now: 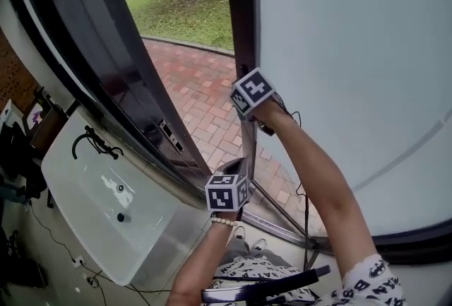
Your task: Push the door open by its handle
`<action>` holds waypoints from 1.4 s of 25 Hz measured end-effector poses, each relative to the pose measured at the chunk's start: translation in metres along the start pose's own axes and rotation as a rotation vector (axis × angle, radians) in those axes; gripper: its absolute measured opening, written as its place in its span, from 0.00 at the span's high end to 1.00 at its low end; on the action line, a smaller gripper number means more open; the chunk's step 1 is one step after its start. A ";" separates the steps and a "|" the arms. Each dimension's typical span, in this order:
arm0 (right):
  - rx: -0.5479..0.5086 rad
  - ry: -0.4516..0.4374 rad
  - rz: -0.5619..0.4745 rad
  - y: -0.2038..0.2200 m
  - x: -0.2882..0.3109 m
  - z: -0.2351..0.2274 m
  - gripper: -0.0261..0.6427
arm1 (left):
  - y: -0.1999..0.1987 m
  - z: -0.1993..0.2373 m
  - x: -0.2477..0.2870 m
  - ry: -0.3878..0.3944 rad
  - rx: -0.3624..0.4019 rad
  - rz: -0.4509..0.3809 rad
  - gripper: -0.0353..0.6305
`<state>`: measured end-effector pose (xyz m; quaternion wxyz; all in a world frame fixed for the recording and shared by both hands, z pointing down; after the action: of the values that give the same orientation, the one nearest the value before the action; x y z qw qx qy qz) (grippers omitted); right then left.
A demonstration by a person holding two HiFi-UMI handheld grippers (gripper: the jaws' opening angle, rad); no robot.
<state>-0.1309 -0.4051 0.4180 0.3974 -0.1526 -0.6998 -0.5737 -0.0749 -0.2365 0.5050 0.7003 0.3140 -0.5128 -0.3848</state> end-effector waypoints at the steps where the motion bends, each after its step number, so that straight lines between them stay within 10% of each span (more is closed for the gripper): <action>1: 0.007 0.009 0.001 0.001 0.001 -0.009 0.95 | 0.001 0.001 0.008 0.007 -0.004 0.008 0.97; 35: 0.268 0.290 -0.002 0.062 -0.066 -0.324 0.94 | -0.085 -0.027 0.260 0.174 0.067 0.117 0.96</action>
<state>0.0755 -0.6700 0.4205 0.5101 -0.0134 -0.7057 -0.4915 -0.0208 -0.5020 0.5503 0.7527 0.3387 -0.4800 -0.2972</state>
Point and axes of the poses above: the fingertips, and each gripper's own axes: x forward along the fingers, z to its left, y out of its underside, the point moved 3 cm from there along -x, backward along the fingers, and after that the axes turned 1 degree about x, right-handed, at the moved point
